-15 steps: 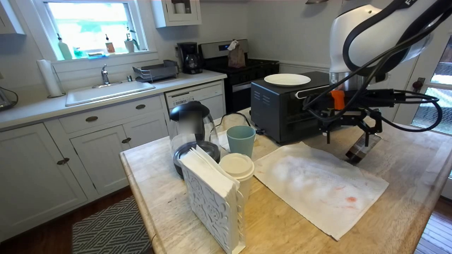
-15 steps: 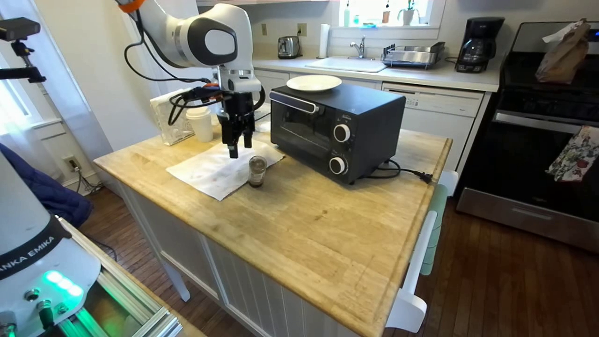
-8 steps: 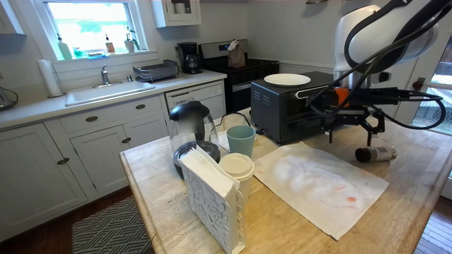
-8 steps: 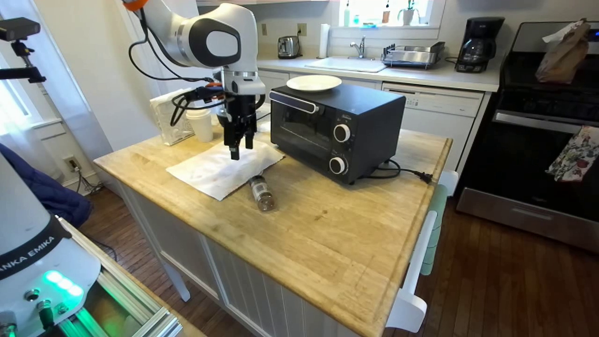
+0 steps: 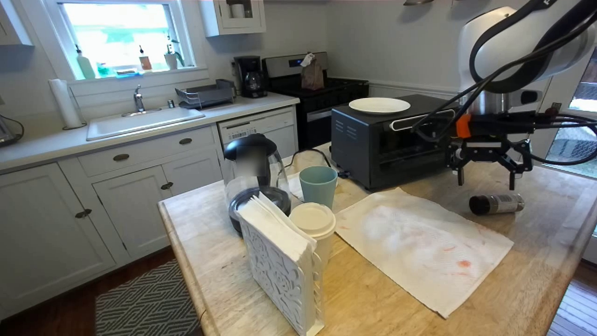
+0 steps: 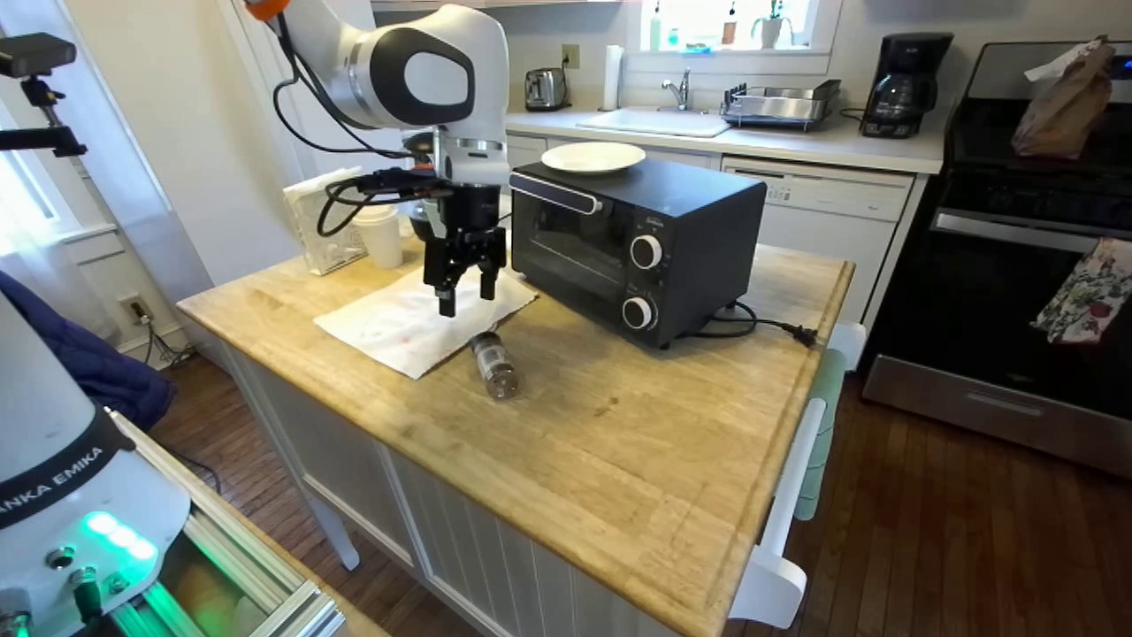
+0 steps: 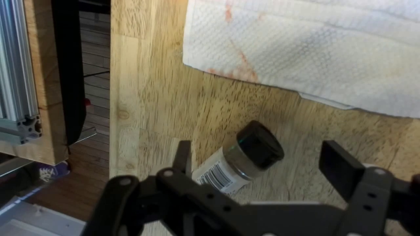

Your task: Put the spice bottle upright on the towel

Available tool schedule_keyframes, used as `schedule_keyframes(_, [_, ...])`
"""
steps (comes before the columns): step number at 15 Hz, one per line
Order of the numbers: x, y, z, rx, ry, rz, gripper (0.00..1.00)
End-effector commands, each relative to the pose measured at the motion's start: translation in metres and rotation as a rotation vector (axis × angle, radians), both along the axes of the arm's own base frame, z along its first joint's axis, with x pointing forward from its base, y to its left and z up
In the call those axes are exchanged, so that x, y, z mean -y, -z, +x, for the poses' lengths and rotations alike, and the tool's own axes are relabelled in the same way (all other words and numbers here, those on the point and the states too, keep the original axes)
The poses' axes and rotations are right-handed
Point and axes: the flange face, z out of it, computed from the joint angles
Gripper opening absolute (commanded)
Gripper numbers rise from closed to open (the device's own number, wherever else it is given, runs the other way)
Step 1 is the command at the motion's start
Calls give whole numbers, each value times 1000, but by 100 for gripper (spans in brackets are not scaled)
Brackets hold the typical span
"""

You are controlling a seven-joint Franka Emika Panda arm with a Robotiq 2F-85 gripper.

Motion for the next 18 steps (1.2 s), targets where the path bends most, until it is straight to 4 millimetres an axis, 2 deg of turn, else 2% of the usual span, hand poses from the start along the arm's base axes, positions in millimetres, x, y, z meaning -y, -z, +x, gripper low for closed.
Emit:
schedule_keyframes(1, [3,1,4,69,87,-35,100])
schedule_keyframes(4, [0,11,8,101,122,-46,100])
schedule_keyframes(12, [7,52,4,32,161,-82,100])
schedule_keyframes(16, [15,59,2,47,184,-102,100])
schedule_keyframes(17, [18,61,2,45,189,-109,96])
schedule_keyframes(18, [20,63,1,44,192,-113,72])
